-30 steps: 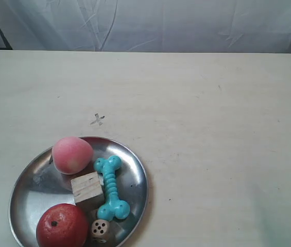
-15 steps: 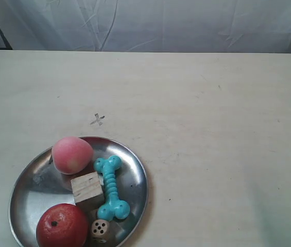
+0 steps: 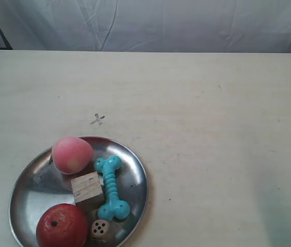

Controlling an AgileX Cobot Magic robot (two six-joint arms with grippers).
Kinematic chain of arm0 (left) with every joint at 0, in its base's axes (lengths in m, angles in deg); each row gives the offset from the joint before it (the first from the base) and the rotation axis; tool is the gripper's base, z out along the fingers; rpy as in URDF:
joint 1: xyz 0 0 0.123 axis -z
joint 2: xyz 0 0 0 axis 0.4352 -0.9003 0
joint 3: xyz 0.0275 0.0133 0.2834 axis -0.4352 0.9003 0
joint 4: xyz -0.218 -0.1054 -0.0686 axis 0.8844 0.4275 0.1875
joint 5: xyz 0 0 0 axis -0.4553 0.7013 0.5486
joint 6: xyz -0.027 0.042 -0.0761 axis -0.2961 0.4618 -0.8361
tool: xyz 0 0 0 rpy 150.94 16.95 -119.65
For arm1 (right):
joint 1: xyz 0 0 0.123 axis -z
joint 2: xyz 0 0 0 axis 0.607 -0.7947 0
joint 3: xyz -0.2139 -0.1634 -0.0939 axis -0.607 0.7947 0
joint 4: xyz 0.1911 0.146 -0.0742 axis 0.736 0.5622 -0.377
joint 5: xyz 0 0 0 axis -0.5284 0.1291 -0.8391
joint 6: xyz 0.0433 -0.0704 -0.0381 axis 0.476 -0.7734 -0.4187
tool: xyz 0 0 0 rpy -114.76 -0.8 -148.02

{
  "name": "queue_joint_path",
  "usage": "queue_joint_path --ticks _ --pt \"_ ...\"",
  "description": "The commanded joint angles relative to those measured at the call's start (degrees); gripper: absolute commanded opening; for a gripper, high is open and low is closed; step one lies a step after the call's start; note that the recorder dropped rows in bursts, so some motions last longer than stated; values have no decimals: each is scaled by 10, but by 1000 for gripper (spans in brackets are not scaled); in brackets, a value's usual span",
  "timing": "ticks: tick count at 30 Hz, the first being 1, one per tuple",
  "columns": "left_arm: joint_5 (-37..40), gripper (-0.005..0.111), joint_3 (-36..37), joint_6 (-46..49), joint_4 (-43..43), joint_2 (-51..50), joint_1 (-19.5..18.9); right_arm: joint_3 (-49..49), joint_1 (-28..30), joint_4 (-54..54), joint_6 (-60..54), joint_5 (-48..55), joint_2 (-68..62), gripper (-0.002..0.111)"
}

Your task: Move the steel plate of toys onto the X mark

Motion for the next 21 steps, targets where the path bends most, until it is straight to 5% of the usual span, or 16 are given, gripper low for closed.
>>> queue_joint_path --ticks 1,4,9,13,18,21 --pt "205 0 -118 31 -93 -158 0 -118 1 -52 -53 105 -96 -1" --pt "318 0 -181 73 -107 -265 0 -289 1 -156 -80 290 -290 -1" --pt "382 0 -175 88 -138 -350 0 -463 1 -269 -81 528 -539 -1" --pt "354 0 -128 88 -134 -391 0 -479 -14 -259 -96 499 -703 -1" --pt "303 5 -82 91 -83 -394 0 -479 -134 -171 -157 439 -829 0" --pt "300 21 -74 91 -65 -394 0 -479 -176 -102 -179 418 -866 20"
